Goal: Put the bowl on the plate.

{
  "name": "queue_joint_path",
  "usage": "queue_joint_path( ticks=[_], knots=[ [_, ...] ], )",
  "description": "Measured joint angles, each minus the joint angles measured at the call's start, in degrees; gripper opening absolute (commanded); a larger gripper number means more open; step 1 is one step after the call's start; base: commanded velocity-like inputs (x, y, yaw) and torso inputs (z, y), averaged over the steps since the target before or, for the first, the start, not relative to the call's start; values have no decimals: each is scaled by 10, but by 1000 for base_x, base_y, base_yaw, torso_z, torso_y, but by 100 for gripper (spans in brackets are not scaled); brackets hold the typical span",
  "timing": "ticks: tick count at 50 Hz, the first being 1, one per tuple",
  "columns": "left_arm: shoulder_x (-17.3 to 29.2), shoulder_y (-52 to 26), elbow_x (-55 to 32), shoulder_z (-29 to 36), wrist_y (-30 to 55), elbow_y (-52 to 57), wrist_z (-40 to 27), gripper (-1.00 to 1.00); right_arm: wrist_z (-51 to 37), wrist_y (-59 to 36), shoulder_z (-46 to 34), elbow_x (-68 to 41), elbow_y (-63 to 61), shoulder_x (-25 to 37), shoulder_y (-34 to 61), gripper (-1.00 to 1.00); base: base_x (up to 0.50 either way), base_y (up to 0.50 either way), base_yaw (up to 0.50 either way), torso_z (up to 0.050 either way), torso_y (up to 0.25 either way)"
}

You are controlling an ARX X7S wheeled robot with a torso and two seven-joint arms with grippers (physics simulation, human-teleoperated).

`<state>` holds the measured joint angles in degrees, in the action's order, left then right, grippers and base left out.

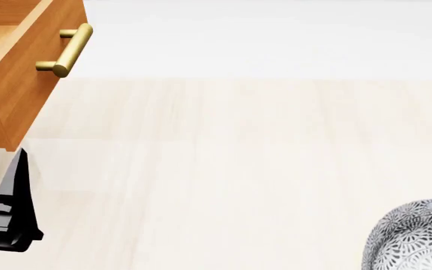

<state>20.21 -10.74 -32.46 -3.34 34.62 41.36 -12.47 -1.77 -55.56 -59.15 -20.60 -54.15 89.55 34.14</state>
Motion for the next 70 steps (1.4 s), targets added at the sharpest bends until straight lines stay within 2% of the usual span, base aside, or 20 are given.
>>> queue_joint_path(
  ticks=[24,50,51,70],
  knots=[
    [5,-2,-2,5,0,1,-6,100,-84,55,-53,-31,58,3,-61,-100,0,0,0,0,0],
    [11,-4,-5,10,2,7,-14,100,-110,106,-79,-37,102,1,-90,-100,0,0,0,0,0],
    [11,-4,-5,10,2,7,-15,100,-110,107,-80,-37,103,1,-90,100,0,0,0,0,0],
    [14,-3,-8,12,-2,7,-18,100,-108,108,-78,-13,106,-1,-64,100,0,0,0,0,0]
  ],
)
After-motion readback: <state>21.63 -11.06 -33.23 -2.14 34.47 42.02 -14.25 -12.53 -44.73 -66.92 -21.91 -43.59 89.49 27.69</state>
